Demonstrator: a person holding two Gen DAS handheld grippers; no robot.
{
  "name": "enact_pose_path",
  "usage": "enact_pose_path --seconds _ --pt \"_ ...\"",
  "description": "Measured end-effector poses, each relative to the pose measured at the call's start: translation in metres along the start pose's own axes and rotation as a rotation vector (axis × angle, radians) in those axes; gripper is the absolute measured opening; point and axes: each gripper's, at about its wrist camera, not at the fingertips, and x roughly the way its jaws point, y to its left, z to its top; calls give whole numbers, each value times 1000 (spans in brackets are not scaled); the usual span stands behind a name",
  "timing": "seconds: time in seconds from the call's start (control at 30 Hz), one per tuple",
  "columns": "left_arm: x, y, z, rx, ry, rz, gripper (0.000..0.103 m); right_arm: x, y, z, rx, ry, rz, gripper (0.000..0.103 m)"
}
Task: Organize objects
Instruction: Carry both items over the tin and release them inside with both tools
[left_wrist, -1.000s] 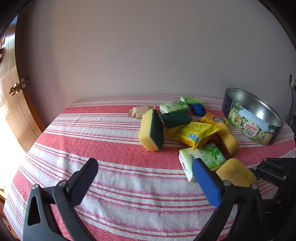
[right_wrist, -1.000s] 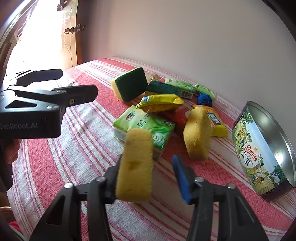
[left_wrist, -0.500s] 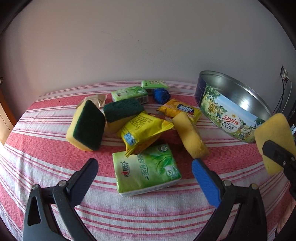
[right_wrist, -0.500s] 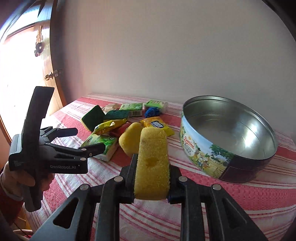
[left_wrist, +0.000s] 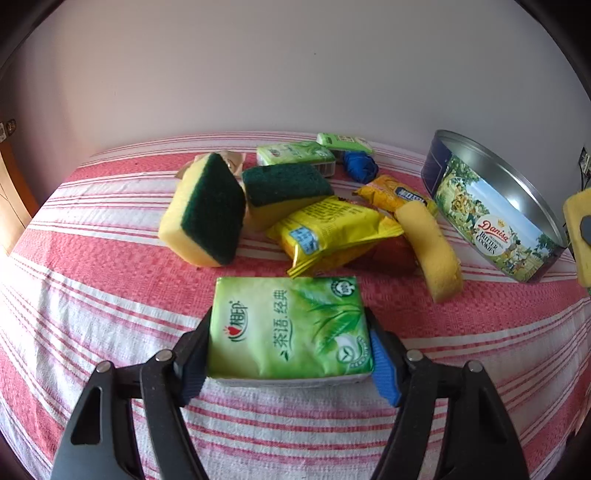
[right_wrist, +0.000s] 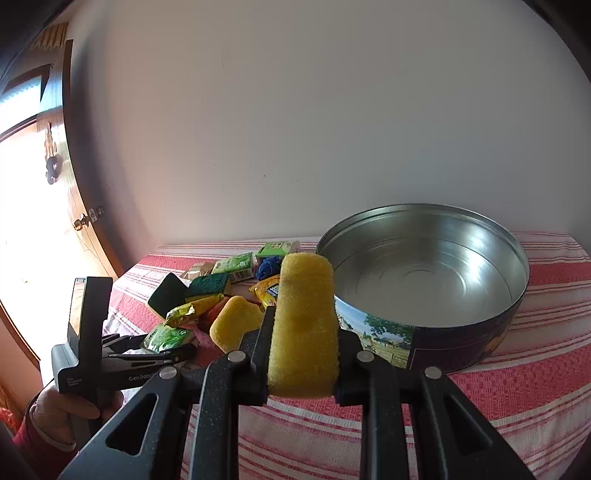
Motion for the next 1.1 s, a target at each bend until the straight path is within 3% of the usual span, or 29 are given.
enact_pose_path --seconds 0.1,0.23,0.43,0.57,0.77,1.1 --pt "-23 10 -4 -16 -33 -6 73 -2 -6 15 -2 -33 -29 26" --pt "-56 2 15 6 -122 -32 73 -4 -22 35 2 -99 -111 26" --pt "-68 -49 54 85 -216 -124 73 12 -54 48 47 -115 -227 26" --pt "-57 -95 78 127 -251 -204 73 17 -79 40 77 -94 -239 26" --pt "-17 -161 105 171 -241 -258 73 28 -103 37 93 -52 -276 26" --pt "25 -218 113 188 -163 -257 73 41 -123 34 97 14 -330 26"
